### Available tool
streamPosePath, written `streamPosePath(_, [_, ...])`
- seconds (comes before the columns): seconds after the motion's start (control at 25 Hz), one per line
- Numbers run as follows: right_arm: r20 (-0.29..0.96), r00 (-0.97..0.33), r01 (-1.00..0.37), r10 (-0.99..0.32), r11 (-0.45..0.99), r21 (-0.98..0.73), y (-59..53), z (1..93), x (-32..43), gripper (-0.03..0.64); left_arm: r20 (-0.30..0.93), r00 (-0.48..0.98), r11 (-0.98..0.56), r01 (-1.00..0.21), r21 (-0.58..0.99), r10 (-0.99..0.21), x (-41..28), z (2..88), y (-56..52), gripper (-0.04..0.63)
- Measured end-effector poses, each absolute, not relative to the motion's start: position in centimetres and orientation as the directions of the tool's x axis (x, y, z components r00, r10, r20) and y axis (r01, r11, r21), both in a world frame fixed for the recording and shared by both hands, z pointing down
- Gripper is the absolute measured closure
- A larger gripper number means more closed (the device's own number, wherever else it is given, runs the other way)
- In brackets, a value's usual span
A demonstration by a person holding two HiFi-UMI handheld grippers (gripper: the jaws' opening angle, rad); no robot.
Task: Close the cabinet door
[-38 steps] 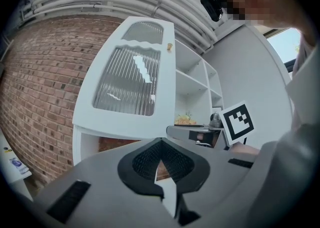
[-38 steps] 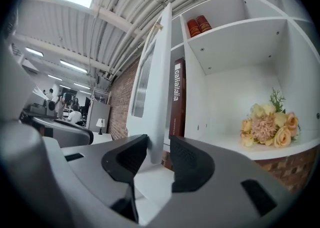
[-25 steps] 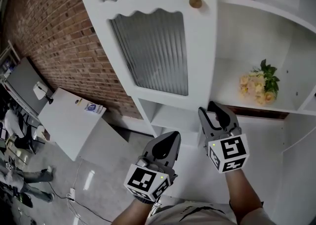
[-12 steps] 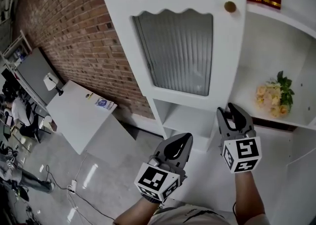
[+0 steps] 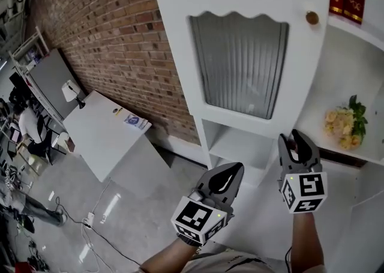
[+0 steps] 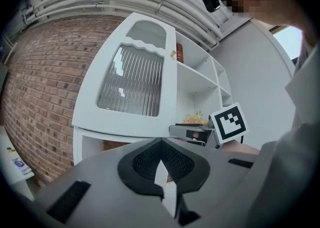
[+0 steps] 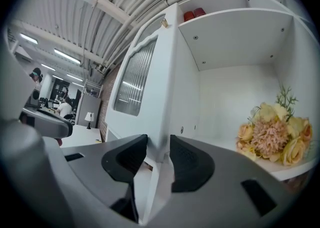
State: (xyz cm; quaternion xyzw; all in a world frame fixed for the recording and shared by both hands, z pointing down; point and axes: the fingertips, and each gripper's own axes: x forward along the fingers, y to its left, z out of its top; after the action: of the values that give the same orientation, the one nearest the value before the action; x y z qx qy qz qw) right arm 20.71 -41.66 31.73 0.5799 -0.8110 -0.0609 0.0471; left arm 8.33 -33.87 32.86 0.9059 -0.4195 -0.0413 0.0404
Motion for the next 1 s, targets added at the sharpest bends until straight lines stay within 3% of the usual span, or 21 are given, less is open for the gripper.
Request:
streamPosePath(0.48, [-0.024,-0.245,-0.960,-0.969,0.239,0.148,-36.6,32.1,19.5,0.470,-0.037,0.690,-0.690,-0.716,0.109,-0.723,6.4,33.4,-30.9,0.584])
streamPosePath(1.0, [-0.021,-0.242,-0.967,-0.970,0.240,0.086,-29.6,33.0,14.6,0.525,-0.035,0.743,-0.742,-0.663,0.098,-0.668,3.2,33.3,-26.8,0.584])
